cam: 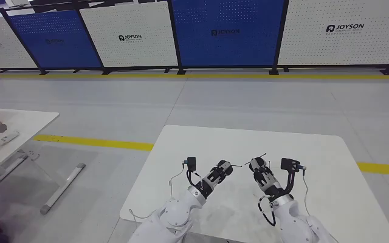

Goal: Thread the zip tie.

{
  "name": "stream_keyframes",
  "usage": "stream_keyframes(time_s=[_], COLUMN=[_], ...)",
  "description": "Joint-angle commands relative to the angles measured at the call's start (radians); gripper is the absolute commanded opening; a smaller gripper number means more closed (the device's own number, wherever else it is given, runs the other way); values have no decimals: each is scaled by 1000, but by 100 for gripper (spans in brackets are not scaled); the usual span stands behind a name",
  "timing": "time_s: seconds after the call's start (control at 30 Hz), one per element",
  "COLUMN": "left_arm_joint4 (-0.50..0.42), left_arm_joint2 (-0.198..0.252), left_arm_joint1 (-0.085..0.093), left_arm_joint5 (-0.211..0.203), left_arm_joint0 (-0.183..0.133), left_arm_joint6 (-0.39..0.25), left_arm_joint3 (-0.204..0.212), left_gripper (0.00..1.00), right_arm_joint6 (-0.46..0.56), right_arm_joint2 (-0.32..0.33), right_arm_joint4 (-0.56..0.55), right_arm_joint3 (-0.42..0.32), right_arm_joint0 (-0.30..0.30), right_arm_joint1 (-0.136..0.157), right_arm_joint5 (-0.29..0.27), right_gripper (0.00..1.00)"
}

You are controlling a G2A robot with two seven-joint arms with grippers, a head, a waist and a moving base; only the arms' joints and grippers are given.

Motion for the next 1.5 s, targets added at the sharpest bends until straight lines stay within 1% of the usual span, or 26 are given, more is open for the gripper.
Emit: stream_keyframes(time_s=[0.0,0.2,0.27,0.33,0.4,0.43,0.5,0.73,0.87,0.97,1.0,1.07,1.47], left_arm_joint4=[0,1,12,8,5,20,49,49,49,49,49,49,49], left_arm_joint2=[0,1,0,-12,-34,-47,-63,-63,-63,-63,-63,-63,-63], left_arm_joint1=[0,-1,0,3,9,13,18,18,18,18,18,18,18], left_arm_joint5=[0,4,3,-6,-15,-23,-12,-12,-12,-12,-12,-12,-12], left_arm_joint0=[0,1,2,15,34,48,65,65,65,65,65,65,65], left_arm_joint6=[0,1,-9,-23,-40,-45,-47,-47,-47,-47,-47,-47,-47], left_arm_joint3=[0,-6,-10,-34,-64,-79,-94,-94,-94,-94,-94,-94,-94], left_gripper=[0,0,0,0,0,0,0,0,0,0,0,0,0], right_arm_joint6=[1,1,1,1,1,1,1,0,-8,-9,-2,11,16], right_arm_joint2=[0,0,0,0,0,0,0,0,4,15,19,19,14], right_arm_joint4=[0,0,0,0,0,0,0,1,11,46,46,24,10], right_arm_joint3=[0,0,0,0,0,0,0,-1,-26,-48,-51,-50,-49], right_arm_joint0=[0,0,0,0,0,0,0,-1,-19,-36,-37,-35,-36], right_arm_joint1=[0,0,0,0,0,0,0,0,-2,-2,-2,-2,-5], right_arm_joint5=[0,0,0,0,0,0,0,-1,-38,-78,-80,-66,-62], right_gripper=[0,0,0,0,0,0,0,0,0,0,0,0,0])
